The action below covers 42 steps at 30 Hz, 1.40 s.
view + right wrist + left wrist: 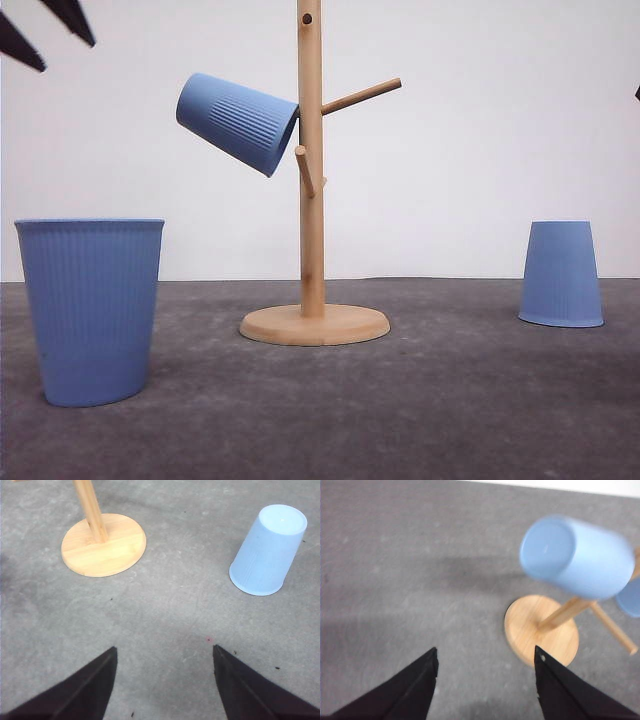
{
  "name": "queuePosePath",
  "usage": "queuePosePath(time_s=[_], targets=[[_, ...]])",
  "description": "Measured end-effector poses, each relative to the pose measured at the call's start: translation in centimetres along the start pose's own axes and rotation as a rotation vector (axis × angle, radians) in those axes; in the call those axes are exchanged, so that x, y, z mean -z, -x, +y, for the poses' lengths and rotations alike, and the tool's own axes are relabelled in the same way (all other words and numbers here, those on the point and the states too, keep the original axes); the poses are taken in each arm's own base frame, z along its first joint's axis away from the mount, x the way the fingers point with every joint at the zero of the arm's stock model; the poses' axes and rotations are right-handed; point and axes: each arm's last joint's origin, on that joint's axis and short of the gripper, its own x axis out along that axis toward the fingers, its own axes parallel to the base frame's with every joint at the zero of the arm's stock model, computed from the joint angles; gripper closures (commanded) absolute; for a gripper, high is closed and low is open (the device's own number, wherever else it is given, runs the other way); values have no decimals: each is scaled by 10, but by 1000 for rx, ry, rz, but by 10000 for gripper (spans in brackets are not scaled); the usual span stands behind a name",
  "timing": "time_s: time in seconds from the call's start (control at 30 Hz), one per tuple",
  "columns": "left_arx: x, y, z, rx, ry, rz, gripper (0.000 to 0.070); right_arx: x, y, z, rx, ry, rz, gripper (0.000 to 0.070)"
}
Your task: Place three cups
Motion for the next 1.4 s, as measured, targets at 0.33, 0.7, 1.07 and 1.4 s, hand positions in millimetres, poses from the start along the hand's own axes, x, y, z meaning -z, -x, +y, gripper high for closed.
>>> queuePosePath(time_s=[0.33, 0.7, 1.07, 1.4], targets=[[76, 1, -1, -41, -30, -31, 347, 1, -5, -2, 33, -122, 47, 311], [92, 2, 1, -87, -2, -20, 347, -54, -29, -25, 129, -282, 266, 278], [92, 2, 1, -87, 23, -18, 347, -122, -92, -75, 186, -262, 307, 164], [92, 2, 1, -87, 29, -18, 347, -135, -162, -108, 191, -228, 304, 66]])
